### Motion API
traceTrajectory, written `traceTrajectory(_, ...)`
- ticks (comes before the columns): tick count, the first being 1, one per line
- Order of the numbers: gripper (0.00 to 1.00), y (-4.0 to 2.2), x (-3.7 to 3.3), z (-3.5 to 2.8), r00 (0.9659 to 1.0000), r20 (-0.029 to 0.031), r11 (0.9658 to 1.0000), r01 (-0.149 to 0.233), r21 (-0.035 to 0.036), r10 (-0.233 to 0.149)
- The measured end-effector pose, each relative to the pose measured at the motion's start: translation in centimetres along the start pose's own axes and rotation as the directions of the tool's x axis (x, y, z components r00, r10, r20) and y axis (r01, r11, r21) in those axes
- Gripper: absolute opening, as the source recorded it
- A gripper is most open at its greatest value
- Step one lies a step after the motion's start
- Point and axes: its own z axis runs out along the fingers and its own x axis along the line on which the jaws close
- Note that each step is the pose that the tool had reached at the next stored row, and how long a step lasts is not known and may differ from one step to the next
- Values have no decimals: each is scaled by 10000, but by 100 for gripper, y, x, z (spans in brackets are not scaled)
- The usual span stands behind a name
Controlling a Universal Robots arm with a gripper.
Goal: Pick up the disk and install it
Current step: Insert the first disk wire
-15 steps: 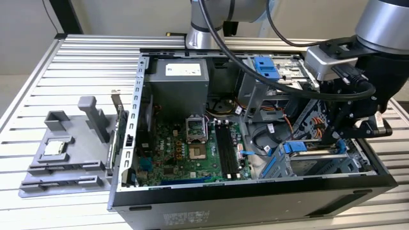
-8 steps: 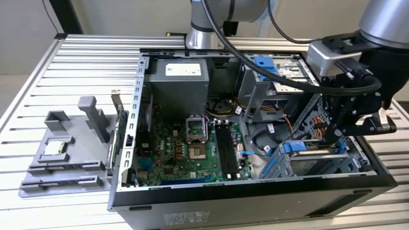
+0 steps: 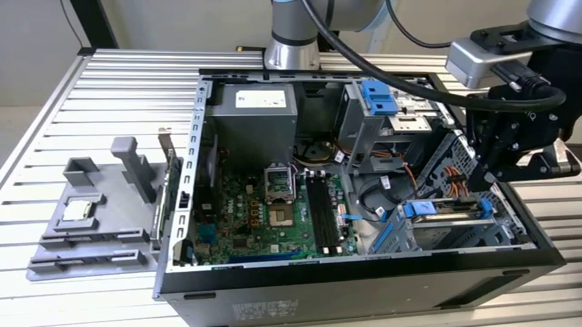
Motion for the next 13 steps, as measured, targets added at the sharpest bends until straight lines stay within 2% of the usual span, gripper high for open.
traceTrajectory(2,0,-1,-2,-8,10000,36,10000,-3,1,3)
traceTrajectory(11,0,-4,-46,-40,9999,51,9999,135,23,-135)
traceTrajectory(12,0,-4,-45,-45,9999,89,9999,132,25,-132)
traceTrajectory(13,0,-4,-44,-51,9997,188,9999,123,27,-123)
